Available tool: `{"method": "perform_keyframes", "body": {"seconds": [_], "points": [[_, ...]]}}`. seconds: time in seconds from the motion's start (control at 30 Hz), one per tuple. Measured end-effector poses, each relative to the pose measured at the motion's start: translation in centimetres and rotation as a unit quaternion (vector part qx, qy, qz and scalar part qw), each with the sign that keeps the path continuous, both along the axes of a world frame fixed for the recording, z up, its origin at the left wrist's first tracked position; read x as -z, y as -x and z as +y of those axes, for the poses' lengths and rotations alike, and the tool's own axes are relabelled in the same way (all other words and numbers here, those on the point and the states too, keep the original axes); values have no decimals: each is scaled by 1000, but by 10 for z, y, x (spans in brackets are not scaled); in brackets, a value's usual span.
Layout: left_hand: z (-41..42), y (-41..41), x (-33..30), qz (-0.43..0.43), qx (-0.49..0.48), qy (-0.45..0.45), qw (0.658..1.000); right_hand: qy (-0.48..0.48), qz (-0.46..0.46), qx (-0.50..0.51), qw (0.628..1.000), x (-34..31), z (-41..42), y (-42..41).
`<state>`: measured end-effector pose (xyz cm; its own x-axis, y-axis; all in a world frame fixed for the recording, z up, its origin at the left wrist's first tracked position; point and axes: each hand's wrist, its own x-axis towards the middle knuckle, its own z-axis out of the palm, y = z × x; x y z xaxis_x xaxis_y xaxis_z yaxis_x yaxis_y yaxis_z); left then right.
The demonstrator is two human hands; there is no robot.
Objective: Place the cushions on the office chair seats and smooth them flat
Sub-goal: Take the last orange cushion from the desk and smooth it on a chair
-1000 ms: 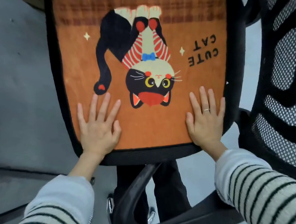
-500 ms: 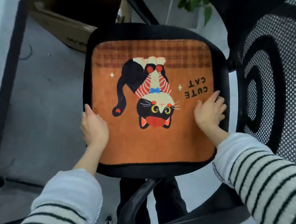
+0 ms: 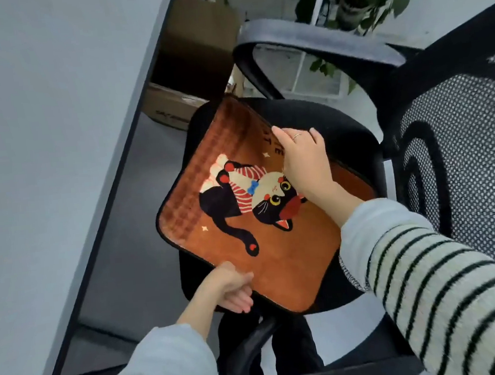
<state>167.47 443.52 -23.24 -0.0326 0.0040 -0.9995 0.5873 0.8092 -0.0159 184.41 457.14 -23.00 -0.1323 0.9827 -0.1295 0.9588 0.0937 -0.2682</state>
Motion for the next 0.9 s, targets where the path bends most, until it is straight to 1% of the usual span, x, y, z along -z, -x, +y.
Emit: {"method": "perform_keyframes", "body": {"seconds": [0.03, 0.07, 0.1, 0.13, 0.2, 0.23, 0.3, 0.37, 0.4, 0.47, 0.53, 0.6, 0.67, 0.7, 0.77, 0.9], "points": [[8, 1, 2, 1, 30, -23, 999, 26, -7, 8, 1000, 2, -4, -3], [17, 2, 5, 4, 37, -62, 997, 55, -14, 20, 998, 7, -12, -8], [29, 5, 10, 14, 32, -127, 991, 88, -20, 30, 995, 13, -22, -13], [42, 11, 17, 37, 39, -212, 976, 122, -26, 37, 992, 20, -34, -18], [68, 25, 31, 116, 76, -369, 919, 176, -28, 67, 982, 34, -61, -25], [79, 32, 40, 143, 91, -419, 892, 192, -23, 104, 976, 40, -73, -29], [96, 43, 56, 188, 128, -467, 854, 218, -19, 209, 953, 49, -92, -35], [106, 50, 70, 209, 178, -465, 842, 255, -15, 306, 917, 58, -104, -42], [108, 52, 74, 209, 194, -458, 842, 272, -9, 336, 902, 61, -108, -44], [110, 54, 79, 219, 204, -461, 835, 284, 18, 367, 886, 65, -110, -46], [106, 57, 80, 231, 196, -470, 829, 262, 61, 397, 877, 67, -106, -46], [101, 60, 80, 230, 169, -468, 836, 228, 104, 450, 857, 68, -99, -46], [98, 63, 81, 225, 149, -457, 848, 208, 127, 486, 839, 69, -92, -48], [97, 64, 80, 225, 141, -449, 853, 203, 129, 490, 838, 69, -88, -50], [91, 63, 79, 239, 124, -437, 858, 190, 124, 481, 847, 70, -81, -55], [58, 55, 71, 267, 102, -421, 861, 150, 97, 431, 884, 68, -62, -68]]}}
